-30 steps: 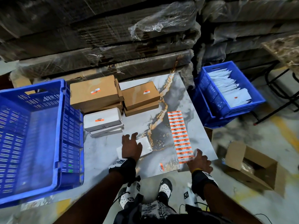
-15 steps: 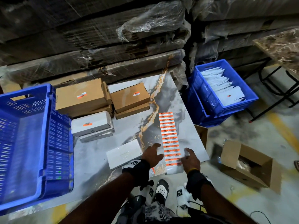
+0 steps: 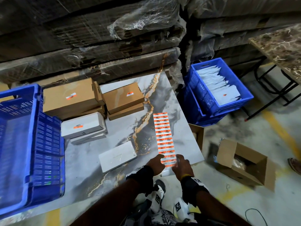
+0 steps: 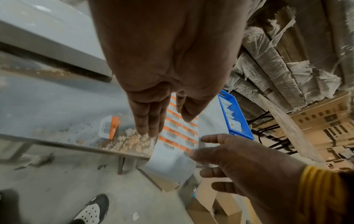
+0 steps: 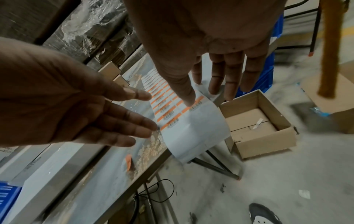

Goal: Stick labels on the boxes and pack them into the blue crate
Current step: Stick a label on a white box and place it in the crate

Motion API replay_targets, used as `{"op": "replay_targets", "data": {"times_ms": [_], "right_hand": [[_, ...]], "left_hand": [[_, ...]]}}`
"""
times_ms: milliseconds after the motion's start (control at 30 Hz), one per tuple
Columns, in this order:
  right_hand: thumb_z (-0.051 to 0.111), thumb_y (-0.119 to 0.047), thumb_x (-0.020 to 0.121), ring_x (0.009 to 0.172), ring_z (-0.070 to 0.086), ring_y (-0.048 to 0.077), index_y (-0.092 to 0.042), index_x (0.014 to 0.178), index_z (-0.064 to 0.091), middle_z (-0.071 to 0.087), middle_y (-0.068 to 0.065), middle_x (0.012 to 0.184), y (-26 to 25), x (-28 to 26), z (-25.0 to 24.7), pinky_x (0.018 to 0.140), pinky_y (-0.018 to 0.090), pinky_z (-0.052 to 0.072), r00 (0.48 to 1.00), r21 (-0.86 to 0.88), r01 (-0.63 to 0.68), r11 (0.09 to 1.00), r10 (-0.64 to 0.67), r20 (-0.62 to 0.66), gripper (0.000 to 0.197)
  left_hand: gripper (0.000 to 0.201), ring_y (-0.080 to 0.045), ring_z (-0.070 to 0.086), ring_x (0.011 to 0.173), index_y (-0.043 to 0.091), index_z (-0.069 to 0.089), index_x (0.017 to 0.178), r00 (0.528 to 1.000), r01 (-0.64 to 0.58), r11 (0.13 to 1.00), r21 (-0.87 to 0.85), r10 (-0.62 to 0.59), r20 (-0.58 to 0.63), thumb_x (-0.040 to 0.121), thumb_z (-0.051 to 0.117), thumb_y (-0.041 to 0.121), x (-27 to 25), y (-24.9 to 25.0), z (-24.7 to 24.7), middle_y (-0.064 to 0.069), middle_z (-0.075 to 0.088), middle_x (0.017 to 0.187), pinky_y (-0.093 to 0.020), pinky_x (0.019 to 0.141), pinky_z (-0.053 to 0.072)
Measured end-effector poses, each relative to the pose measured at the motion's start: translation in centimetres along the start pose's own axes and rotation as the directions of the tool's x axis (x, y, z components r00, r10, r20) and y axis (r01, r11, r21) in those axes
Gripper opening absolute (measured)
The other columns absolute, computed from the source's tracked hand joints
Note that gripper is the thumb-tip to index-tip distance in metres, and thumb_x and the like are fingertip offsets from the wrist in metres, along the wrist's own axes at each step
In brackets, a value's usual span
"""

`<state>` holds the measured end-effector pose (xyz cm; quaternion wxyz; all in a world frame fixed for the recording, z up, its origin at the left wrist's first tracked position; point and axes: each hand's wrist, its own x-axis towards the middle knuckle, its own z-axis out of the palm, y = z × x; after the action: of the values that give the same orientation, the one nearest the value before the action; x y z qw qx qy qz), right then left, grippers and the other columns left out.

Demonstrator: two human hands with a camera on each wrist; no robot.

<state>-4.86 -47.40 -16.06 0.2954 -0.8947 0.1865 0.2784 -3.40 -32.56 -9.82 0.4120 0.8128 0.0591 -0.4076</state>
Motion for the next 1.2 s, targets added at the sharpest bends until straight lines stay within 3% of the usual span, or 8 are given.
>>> {"op": "replay_targets", "data": {"times_ms": [67, 200, 367, 533, 700, 800, 933, 1200], "right_hand": [[0.067, -0.028, 0.082, 0.109, 0.059, 0.029, -0.025, 0.124, 0.053, 0.063, 0.007, 0.12, -0.1, 0.1, -0.1, 0.091, 0.035, 0.05, 1.0, 0.071, 0.023, 0.997, -0.023, -0.004, 0.044], [0.077, -0.017, 0.078, 0.113, 0.061, 0.029, -0.016, 0.139, 0.046, 0.064, 0.013, 0.125, 0.3, 0.3, -0.7, 0.098, 0.036, 0.047, 1.0, 0.207, -0.012, 0.978, 0.015, -0.015, 0.068], [0.076, -0.009, 0.08, 0.099, 0.062, 0.02, -0.018, 0.136, 0.05, 0.062, 0.003, 0.125, -0.1, 0.7, -1.9, 0.097, 0.028, 0.045, 0.999, 0.324, 0.031, 0.945, -0.036, 0.009, 0.063], [0.076, -0.007, 0.08, 0.094, 0.067, 0.019, -0.024, 0.129, 0.054, 0.072, 0.009, 0.106, -2.3, 1.0, -4.0, 0.092, 0.034, 0.05, 0.983, 0.54, 0.159, 0.826, -0.183, -0.01, 0.056], [0.07, 0.009, 0.079, 0.101, 0.068, 0.026, -0.022, 0.106, 0.064, 0.072, 0.006, 0.105, -5.0, 0.9, -6.1, 0.091, 0.037, 0.054, 0.927, 0.606, 0.336, 0.721, -0.368, -0.076, 0.042], [0.073, 0.001, 0.077, 0.102, 0.067, 0.026, -0.025, 0.095, 0.071, 0.073, 0.002, 0.104, -6.2, 1.0, -6.7, 0.094, 0.043, 0.053, 0.89, 0.574, 0.413, 0.707, -0.448, -0.088, 0.032], [0.073, 0.002, 0.079, 0.09, 0.067, 0.023, -0.029, 0.092, 0.073, 0.074, 0.004, 0.099, -7.8, 0.7, -7.6, 0.082, 0.038, 0.054, 0.866, 0.588, 0.437, 0.68, -0.494, -0.073, 0.033], [0.078, -0.005, 0.077, 0.099, 0.067, 0.014, -0.025, 0.094, 0.075, 0.073, -0.001, 0.103, -9.4, 0.1, -8.8, 0.092, 0.034, 0.054, 0.804, 0.47, 0.569, 0.675, -0.577, -0.143, 0.027]], "left_hand": [[0.048, -0.02, 0.058, 0.115, 0.027, 0.061, 0.119, 1.0, -0.014, 0.998, -0.059, 0.013, -0.01, 0.083, 0.047, 0.056, 1.9, -1.7, 1.1, 0.001, 0.063, 0.125, -0.043, 0.107, 0.043], [0.043, -0.024, 0.054, 0.122, 0.011, 0.056, 0.128, 1.0, -0.013, 0.997, -0.077, 0.014, 0.011, 0.09, 0.052, 0.032, 0.0, -0.4, 0.4, -0.005, 0.057, 0.132, -0.036, 0.108, 0.04], [0.045, -0.023, 0.052, 0.124, 0.012, 0.049, 0.138, 0.999, -0.002, 0.993, -0.118, -0.003, -0.045, 0.093, 0.055, 0.013, 0.1, -1.1, 0.2, -0.005, 0.052, 0.139, -0.025, 0.1, 0.04], [0.048, -0.008, 0.053, 0.055, 0.014, 0.045, 0.134, 0.983, -0.039, 0.901, -0.431, -0.043, -0.179, 0.09, 0.062, 0.007, 0.6, -1.2, -0.7, -0.026, 0.064, 0.11, -0.017, 0.046, 0.039], [0.04, -0.016, 0.058, 0.075, 0.021, 0.056, 0.112, 0.946, -0.219, 0.726, -0.652, -0.005, -0.324, 0.084, 0.066, -0.006, -0.2, 0.1, -3.3, -0.01, 0.067, 0.097, -0.026, 0.06, 0.048], [0.041, -0.014, 0.062, 0.078, 0.02, 0.062, 0.107, 0.92, -0.325, 0.672, -0.666, 0.062, -0.387, 0.072, 0.07, 0.0, -0.8, 0.9, -4.5, -0.006, 0.069, 0.096, -0.026, 0.063, 0.049], [0.041, -0.009, 0.067, 0.082, 0.004, 0.06, 0.113, 0.893, -0.407, 0.635, -0.657, 0.125, -0.432, 0.081, 0.061, -0.02, -1.3, 1.6, -5.5, -0.014, 0.067, 0.104, -0.02, 0.074, 0.053], [0.039, -0.018, 0.065, 0.092, 0.005, 0.064, 0.115, 0.866, -0.476, 0.561, -0.677, 0.164, -0.473, 0.083, 0.061, -0.017, -1.8, 2.5, -6.1, -0.011, 0.07, 0.106, -0.025, 0.084, 0.053]]}}
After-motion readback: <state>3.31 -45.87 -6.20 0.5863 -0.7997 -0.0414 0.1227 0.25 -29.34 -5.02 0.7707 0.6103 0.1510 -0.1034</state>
